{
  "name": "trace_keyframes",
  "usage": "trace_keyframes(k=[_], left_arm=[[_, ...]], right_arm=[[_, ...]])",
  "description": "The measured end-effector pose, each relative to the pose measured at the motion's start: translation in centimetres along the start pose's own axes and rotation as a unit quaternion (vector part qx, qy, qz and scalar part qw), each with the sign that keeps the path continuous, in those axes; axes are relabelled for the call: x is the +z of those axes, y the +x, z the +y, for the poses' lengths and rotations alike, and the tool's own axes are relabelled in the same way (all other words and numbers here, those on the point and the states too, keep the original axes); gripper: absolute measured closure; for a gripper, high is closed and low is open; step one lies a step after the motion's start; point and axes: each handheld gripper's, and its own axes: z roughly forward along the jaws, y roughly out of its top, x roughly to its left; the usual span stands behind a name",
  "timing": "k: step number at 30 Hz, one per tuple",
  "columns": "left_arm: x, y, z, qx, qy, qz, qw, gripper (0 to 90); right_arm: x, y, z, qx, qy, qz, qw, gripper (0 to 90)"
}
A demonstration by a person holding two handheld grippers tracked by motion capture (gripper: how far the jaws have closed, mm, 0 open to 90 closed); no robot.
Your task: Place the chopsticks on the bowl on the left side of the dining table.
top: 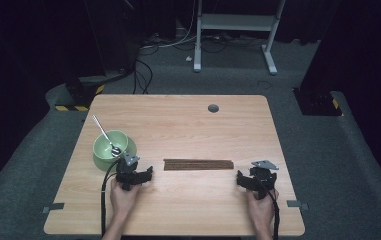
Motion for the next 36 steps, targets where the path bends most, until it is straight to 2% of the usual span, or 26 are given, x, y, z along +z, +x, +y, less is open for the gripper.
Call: trace_keyframes(k=[8, 9, 15, 17, 21, 23, 31, 36], left_arm=[[0.01, 0.00, 0.02, 0.000, 0.000, 0.000, 1.0000, 19.3], [0.00, 0.04, 0.04, 0.006, 0.000, -0.005, 1.0000, 20.6], [-0.07, -0.11, -0.02, 0.005, -0.003, -0.005, 1.0000, 23.5], [-0.01, -0.28, 0.03, 0.000, -0.002, -0.003, 1.0000, 22.1], [0.14, -0.52, 0.15, 0.002, 0.003, 0.000, 1.0000, 16.6], [0.17, -0.49, 0.17, 0.007, 0.005, -0.005, 1.0000, 15.2], [-0.03, -0.49, 0.13, 0.007, 0.010, -0.007, 0.9999, 16.3], [-0.35, -0.22, -0.16, 0.016, 0.008, -0.020, 0.9996, 17.3]], right_arm=[[-0.01, 0.02, 0.00, 0.000, 0.000, 0.000, 1.0000, 13.5], [-0.01, 0.03, -0.01, 0.000, 0.000, -0.001, 1.0000, 13.7], [-0.02, 0.04, -0.01, 0.000, -0.001, -0.001, 1.0000, 13.7], [-0.02, 0.05, -0.01, 0.000, -0.001, -0.001, 1.0000, 13.7], [-0.02, 0.06, -0.01, 0.001, -0.001, -0.001, 1.0000, 13.7], [-0.02, 0.06, -0.01, 0.001, -0.001, -0.001, 1.0000, 13.7], [-0.01, 0.09, 0.00, 0.002, 0.000, -0.001, 1.0000, 13.7], [-0.02, 0.09, -0.01, 0.002, 0.000, -0.002, 1.0000, 13.7]])
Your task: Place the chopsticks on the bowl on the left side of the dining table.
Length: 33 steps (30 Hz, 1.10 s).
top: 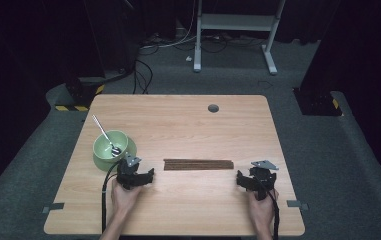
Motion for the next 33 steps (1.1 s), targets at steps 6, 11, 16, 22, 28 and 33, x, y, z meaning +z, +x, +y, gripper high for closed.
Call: trace_keyframes(k=[6, 11, 16, 22, 28, 33], left_arm=[[-0.3, 0.4, -0.1, 0.007, 0.003, -0.004, 1.0000, 18.4], [-1.1, 0.6, -0.2, 0.012, -0.016, -0.011, 0.9997, 22.0], [-1.7, 0.5, 0.0, 0.021, -0.024, -0.034, 0.9989, 25.3], [-1.9, 0.2, 0.2, 0.033, -0.021, -0.051, 0.9979, 26.2], [-2.3, -0.2, 0.7, 0.038, -0.026, -0.067, 0.9967, 26.9], [-2.5, -0.9, 1.5, 0.049, -0.028, -0.069, 0.9960, 24.9]], right_arm=[[0.0, 0.0, 0.0, 0.000, 0.000, 0.000, 1.0000, 13.7], [0.0, 0.0, 0.0, -0.001, 0.000, -0.001, 1.0000, 13.8], [0.0, 0.0, 0.0, 0.000, 0.000, -0.001, 1.0000, 13.8], [0.0, 0.0, 0.0, 0.000, -0.001, -0.002, 1.0000, 13.9], [0.0, 0.1, 0.0, 0.000, 0.000, -0.002, 1.0000, 13.9], [0.0, 0.1, 0.0, 0.001, 0.000, -0.002, 1.0000, 13.9]])
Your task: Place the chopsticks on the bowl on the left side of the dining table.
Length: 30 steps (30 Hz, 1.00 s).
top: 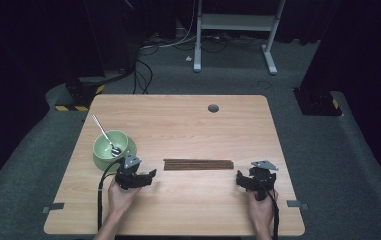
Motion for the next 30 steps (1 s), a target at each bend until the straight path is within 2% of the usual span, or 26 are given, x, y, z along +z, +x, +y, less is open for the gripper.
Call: trace_keyframes(k=[8, 13, 22, 25, 30], left_arm=[[0.6, -0.8, 1.0, 0.016, 0.010, -0.017, 0.9997, 23.3], [0.7, -1.1, 1.5, 0.022, 0.007, -0.027, 0.9994, 23.5], [1.0, -1.6, 2.5, 0.033, 0.013, -0.033, 0.9988, 24.8], [1.0, -2.0, 3.0, 0.045, 0.017, -0.035, 0.9982, 25.7], [1.1, -2.2, 3.3, 0.043, 0.016, -0.043, 0.9980, 25.7]], right_arm=[[0.0, 0.0, 0.0, -0.002, -0.001, -0.002, 1.0000, 14.0], [0.0, 0.0, 0.0, -0.002, -0.001, -0.002, 1.0000, 14.0], [0.0, 0.0, 0.0, -0.002, -0.001, -0.002, 1.0000, 14.0], [0.0, 0.0, 0.0, -0.002, -0.001, -0.002, 1.0000, 14.0], [0.0, 0.0, 0.0, -0.002, -0.001, -0.002, 1.0000, 14.0]])
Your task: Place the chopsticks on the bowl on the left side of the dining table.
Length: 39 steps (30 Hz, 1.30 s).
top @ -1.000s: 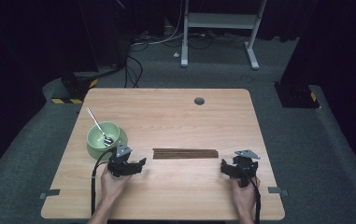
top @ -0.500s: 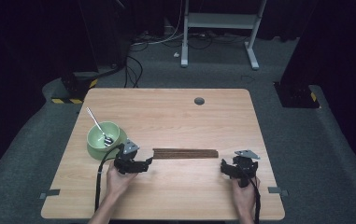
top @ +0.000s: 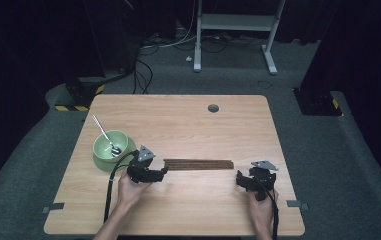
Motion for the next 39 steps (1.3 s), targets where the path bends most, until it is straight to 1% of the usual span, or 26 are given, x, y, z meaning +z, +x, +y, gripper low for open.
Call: trace_keyframes(k=[6, 7, 10, 13, 17, 19, 20, 24, 26, 27, 31, 32, 33, 34, 35, 36, 37, 39], left_arm=[[0.5, -0.4, 0.7, 0.005, 0.006, -0.012, 0.9999, 27.4], [0.5, -0.5, 0.8, 0.007, 0.007, -0.011, 0.9999, 27.3], [0.7, -0.7, 1.1, 0.008, 0.007, -0.014, 0.9999, 27.0], [1.0, -1.0, 1.6, 0.008, 0.005, -0.020, 0.9997, 26.8], [1.2, -1.2, 2.0, 0.006, 0.001, -0.025, 0.9997, 27.7], [1.6, -1.4, 2.3, 0.002, 0.002, -0.034, 0.9994, 28.3], [1.6, -1.4, 2.3, 0.002, 0.002, -0.034, 0.9994, 29.0], [1.9, -1.9, 3.2, 0.015, 0.004, -0.045, 0.9989, 30.2], [2.1, -2.1, 3.5, 0.016, 0.004, -0.048, 0.9987, 30.4], [2.3, -2.2, 3.9, 0.016, 0.004, -0.055, 0.9984, 30.5], [2.7, -2.5, 4.4, 0.017, 0.005, -0.061, 0.9980, 30.4], [3.0, -2.7, 4.7, 0.020, 0.007, -0.066, 0.9976, 30.4], [3.0, -2.7, 4.7, 0.020, 0.007, -0.066, 0.9976, 30.4], [3.3, -2.8, 5.0, 0.023, 0.010, -0.072, 0.9971, 30.4], [3.3, -2.8, 5.0, 0.023, 0.010, -0.072, 0.9971, 30.4], [3.6, -2.9, 5.3, 0.033, 0.015, -0.072, 0.9967, 30.4], [3.6, -2.9, 5.3, 0.033, 0.015, -0.072, 0.9967, 30.4], [4.0, -3.0, 5.6, 0.039, 0.022, -0.073, 0.9963, 30.4]], right_arm=[[0.0, 0.0, 0.0, 0.000, 0.000, 0.000, 1.0000, 14.0], [0.0, 0.0, 0.0, 0.000, 0.000, 0.000, 1.0000, 14.0], [0.0, 0.0, 0.0, 0.001, 0.000, 0.000, 1.0000, 14.1], [0.0, 0.0, 0.0, 0.003, 0.000, -0.001, 1.0000, 14.1], [0.0, 0.1, 0.0, 0.003, 0.000, -0.001, 1.0000, 14.0], [0.0, 0.1, 0.0, 0.003, 0.000, -0.001, 1.0000, 14.1], [0.0, 0.1, 0.0, 0.003, 0.000, -0.001, 1.0000, 14.1], [0.0, 0.2, 0.0, 0.004, 0.001, 0.002, 1.0000, 14.0], [0.0, 0.2, 0.0, 0.000, 0.001, 0.003, 1.0000, 14.0], [0.0, 0.2, 0.0, -0.001, 0.000, 0.004, 1.0000, 14.0], [0.0, 0.3, 0.0, -0.002, 0.000, 0.005, 1.0000, 14.0], [0.0, 0.3, 0.0, -0.001, 0.001, 0.005, 1.0000, 14.0], [0.0, 0.3, 0.0, -0.001, 0.000, 0.005, 1.0000, 14.0], [0.0, 0.3, 0.0, -0.001, 0.000, 0.005, 1.0000, 14.0], [0.0, 0.3, 0.0, -0.001, 0.000, 0.005, 1.0000, 14.0], [0.0, 0.3, 0.0, -0.001, 0.000, 0.005, 1.0000, 14.0], [0.0, 0.3, 0.0, -0.001, 0.000, 0.005, 1.0000, 14.0], [0.0, 0.3, 0.0, -0.001, 0.000, 0.005, 1.0000, 14.0]])
